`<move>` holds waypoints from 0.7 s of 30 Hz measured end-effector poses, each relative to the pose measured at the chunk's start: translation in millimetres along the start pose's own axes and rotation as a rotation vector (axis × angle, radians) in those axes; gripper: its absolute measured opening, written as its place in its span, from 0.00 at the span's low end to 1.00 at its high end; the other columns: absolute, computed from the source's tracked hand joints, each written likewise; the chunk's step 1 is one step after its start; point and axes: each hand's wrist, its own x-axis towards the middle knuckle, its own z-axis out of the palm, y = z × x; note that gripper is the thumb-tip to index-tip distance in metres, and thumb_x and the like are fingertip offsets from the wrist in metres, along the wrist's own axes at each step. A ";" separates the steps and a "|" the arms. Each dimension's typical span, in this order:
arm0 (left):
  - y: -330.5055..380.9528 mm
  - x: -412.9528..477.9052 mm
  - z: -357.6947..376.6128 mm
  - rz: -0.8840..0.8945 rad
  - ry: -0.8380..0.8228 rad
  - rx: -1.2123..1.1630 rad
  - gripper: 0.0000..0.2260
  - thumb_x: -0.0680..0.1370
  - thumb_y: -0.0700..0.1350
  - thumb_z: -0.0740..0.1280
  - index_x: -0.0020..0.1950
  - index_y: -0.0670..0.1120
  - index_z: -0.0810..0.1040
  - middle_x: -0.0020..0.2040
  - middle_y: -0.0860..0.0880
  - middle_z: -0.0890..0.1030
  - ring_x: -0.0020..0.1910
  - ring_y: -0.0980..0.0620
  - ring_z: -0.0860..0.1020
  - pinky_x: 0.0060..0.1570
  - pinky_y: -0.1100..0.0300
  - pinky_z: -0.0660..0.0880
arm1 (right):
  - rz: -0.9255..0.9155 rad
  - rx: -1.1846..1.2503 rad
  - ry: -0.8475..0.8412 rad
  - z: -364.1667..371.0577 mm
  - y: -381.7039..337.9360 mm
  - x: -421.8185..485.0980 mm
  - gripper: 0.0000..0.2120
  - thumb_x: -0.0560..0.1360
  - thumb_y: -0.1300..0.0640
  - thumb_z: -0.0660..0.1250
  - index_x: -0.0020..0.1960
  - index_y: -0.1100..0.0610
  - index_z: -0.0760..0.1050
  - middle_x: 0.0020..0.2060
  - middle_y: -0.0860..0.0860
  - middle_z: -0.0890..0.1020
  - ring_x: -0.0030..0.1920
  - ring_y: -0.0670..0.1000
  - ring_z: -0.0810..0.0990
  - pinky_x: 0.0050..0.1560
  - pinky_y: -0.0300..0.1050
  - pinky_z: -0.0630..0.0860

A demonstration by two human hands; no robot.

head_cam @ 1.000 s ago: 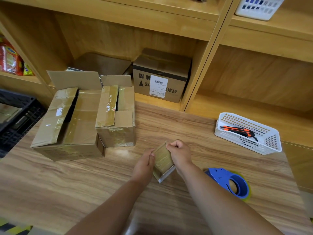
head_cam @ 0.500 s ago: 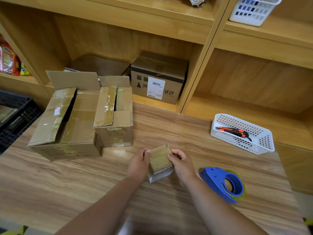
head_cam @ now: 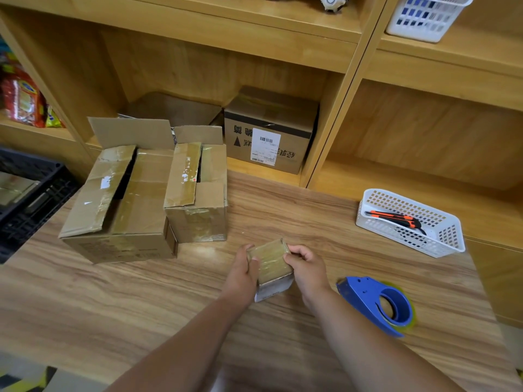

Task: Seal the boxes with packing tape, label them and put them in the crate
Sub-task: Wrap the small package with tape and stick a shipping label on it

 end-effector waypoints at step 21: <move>-11.2 -25.2 -12.7 -0.222 -0.025 0.009 0.27 0.81 0.46 0.58 0.77 0.45 0.51 0.75 0.46 0.60 0.74 0.49 0.58 0.68 0.61 0.55 | -0.620 -1.395 -0.318 -24.4 7.7 -6.9 0.47 0.63 0.25 0.25 0.74 0.52 0.30 0.73 0.47 0.32 0.73 0.46 0.29 0.73 0.44 0.32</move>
